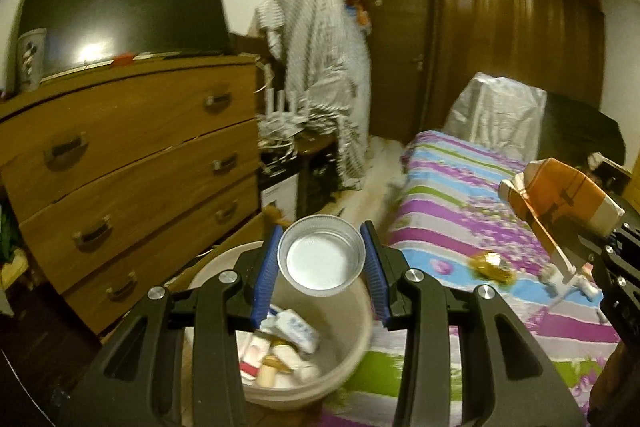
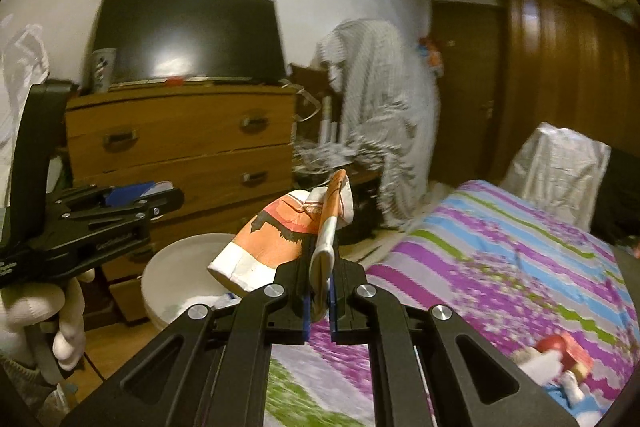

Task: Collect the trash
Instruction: 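Carry the lid and paper cup to the white bucket, then open both tools over the bucket to drop lid and paper cup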

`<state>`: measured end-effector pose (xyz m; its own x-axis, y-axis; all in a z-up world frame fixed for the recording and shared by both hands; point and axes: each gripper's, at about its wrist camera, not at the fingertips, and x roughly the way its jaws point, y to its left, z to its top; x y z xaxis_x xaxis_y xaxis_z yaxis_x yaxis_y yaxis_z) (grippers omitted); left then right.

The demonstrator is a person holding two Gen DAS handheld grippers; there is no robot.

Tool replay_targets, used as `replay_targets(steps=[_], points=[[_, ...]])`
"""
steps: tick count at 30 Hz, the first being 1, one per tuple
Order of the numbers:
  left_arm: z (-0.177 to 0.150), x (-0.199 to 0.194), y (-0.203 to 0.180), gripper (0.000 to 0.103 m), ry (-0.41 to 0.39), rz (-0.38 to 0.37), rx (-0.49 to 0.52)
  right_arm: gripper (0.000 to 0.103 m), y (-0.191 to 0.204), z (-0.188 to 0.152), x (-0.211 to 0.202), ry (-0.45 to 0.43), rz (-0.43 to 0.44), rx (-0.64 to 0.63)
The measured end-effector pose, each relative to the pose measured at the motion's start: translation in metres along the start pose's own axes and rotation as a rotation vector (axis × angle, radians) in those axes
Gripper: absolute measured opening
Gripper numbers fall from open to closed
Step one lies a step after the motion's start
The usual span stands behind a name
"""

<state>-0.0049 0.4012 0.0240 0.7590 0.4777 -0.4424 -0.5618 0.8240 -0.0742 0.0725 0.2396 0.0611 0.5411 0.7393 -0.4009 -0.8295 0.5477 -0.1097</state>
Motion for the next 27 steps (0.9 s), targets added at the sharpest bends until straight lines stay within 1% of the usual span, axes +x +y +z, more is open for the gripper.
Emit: replay_targets(steps=[3, 6, 10, 13, 18, 20, 21, 25, 27], points=[[0.000, 0.015, 0.023, 0.038, 0.031, 0.029, -0.027, 0.007, 0.021, 0.011, 0.033, 0.044, 0.051, -0.024], [-0.001, 0.024, 0.039, 0.038, 0.051, 0.051, -0.032, 0.007, 0.037, 0.022, 0.067, 0.086, 0.081, -0.041], [-0.003, 0.038, 0.054, 0.038, 0.076, 0.074, -0.043, 0.007, 0.045, 0.029, 0.102, 0.134, 0.117, -0.040], [-0.005, 0.051, 0.064, 0.038, 0.101, 0.081, -0.056, 0.007, 0.049, 0.030, 0.135, 0.206, 0.162, -0.038], [-0.010, 0.080, 0.073, 0.038, 0.187, 0.078, -0.052, 0.007, 0.051, 0.025, 0.185, 0.330, 0.228, -0.018], [-0.012, 0.092, 0.076, 0.038, 0.221, 0.079, -0.045, 0.007, 0.052, 0.024, 0.207, 0.393, 0.264, -0.001], [-0.013, 0.099, 0.078, 0.038, 0.243, 0.076, -0.045, 0.007, 0.052, 0.024, 0.223, 0.447, 0.293, 0.020], [-0.017, 0.123, 0.090, 0.038, 0.322, 0.061, -0.057, 0.007, 0.051, 0.018, 0.262, 0.562, 0.328, 0.042], [-0.019, 0.133, 0.096, 0.038, 0.353, 0.061, -0.062, 0.007, 0.052, 0.016, 0.276, 0.602, 0.335, 0.042]])
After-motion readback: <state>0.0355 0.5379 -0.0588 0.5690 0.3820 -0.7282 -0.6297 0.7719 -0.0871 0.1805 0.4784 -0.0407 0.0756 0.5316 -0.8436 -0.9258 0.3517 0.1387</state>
